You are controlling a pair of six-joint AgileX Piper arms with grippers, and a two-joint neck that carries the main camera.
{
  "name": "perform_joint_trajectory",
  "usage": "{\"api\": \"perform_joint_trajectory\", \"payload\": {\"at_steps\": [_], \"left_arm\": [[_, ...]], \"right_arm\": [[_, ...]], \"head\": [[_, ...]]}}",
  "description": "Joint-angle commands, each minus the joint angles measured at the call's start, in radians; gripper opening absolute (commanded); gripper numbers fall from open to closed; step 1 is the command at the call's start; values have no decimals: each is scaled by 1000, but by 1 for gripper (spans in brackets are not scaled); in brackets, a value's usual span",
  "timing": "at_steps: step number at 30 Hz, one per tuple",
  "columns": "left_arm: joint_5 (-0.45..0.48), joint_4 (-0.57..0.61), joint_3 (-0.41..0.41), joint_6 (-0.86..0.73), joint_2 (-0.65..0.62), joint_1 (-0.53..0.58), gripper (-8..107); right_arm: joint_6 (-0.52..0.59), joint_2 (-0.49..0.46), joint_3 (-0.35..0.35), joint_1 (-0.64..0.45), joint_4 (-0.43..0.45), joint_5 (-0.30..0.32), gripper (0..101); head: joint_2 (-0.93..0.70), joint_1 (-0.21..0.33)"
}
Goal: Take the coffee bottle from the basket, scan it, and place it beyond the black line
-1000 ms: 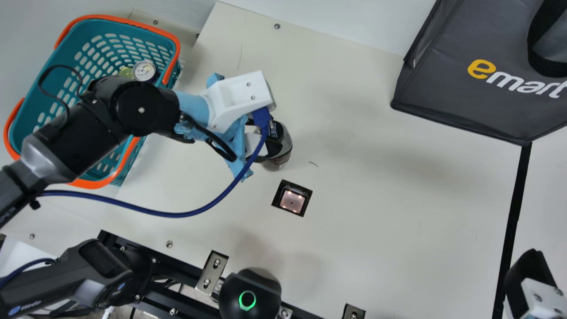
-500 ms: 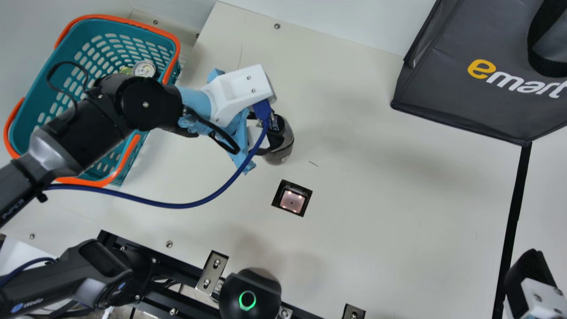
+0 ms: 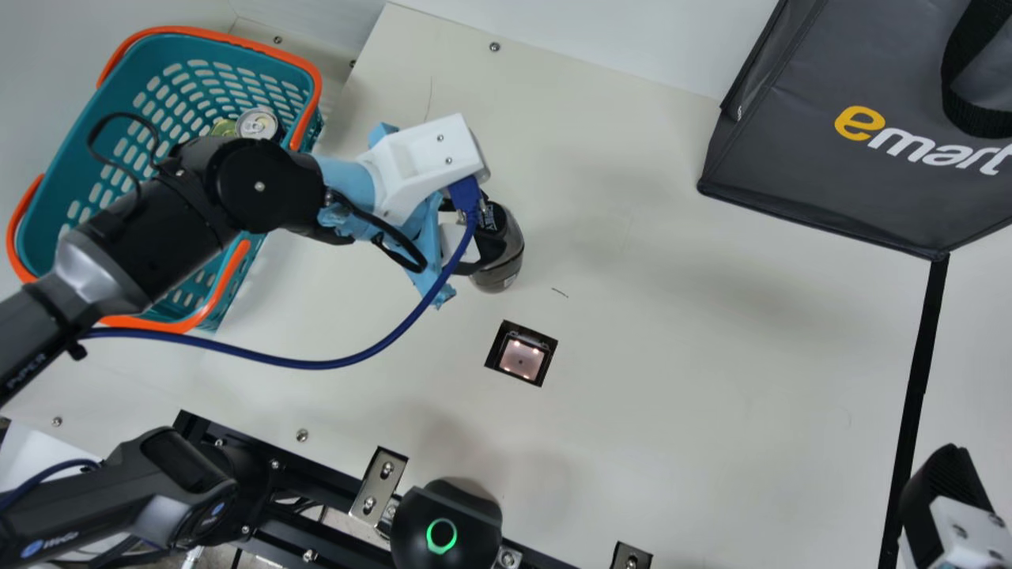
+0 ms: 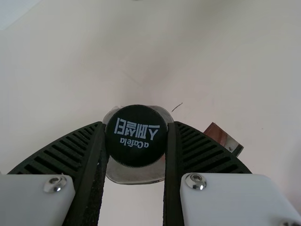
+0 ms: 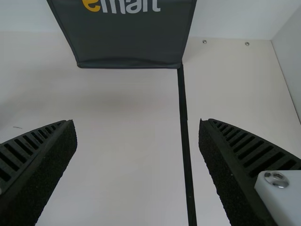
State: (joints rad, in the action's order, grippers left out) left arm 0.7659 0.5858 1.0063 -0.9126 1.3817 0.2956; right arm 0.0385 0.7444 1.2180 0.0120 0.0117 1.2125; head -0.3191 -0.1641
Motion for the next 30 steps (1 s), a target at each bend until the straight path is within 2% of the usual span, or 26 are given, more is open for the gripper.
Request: {"api": "perform_joint_trajectory", "payload": {"at_steps": [1, 14, 30], "left_arm": [[1, -1, 0, -3, -2, -2, 46], [16, 11, 1, -25, -6, -25, 89], [43, 8, 24, 25, -34, -53, 90]], "right_arm": [[0, 0, 0, 0, 0, 0, 91], [0, 0, 0, 0, 0, 0, 91], [0, 0, 0, 0, 0, -1, 91]], "head": [[-2, 26], [-2, 26], [-2, 26]]}}
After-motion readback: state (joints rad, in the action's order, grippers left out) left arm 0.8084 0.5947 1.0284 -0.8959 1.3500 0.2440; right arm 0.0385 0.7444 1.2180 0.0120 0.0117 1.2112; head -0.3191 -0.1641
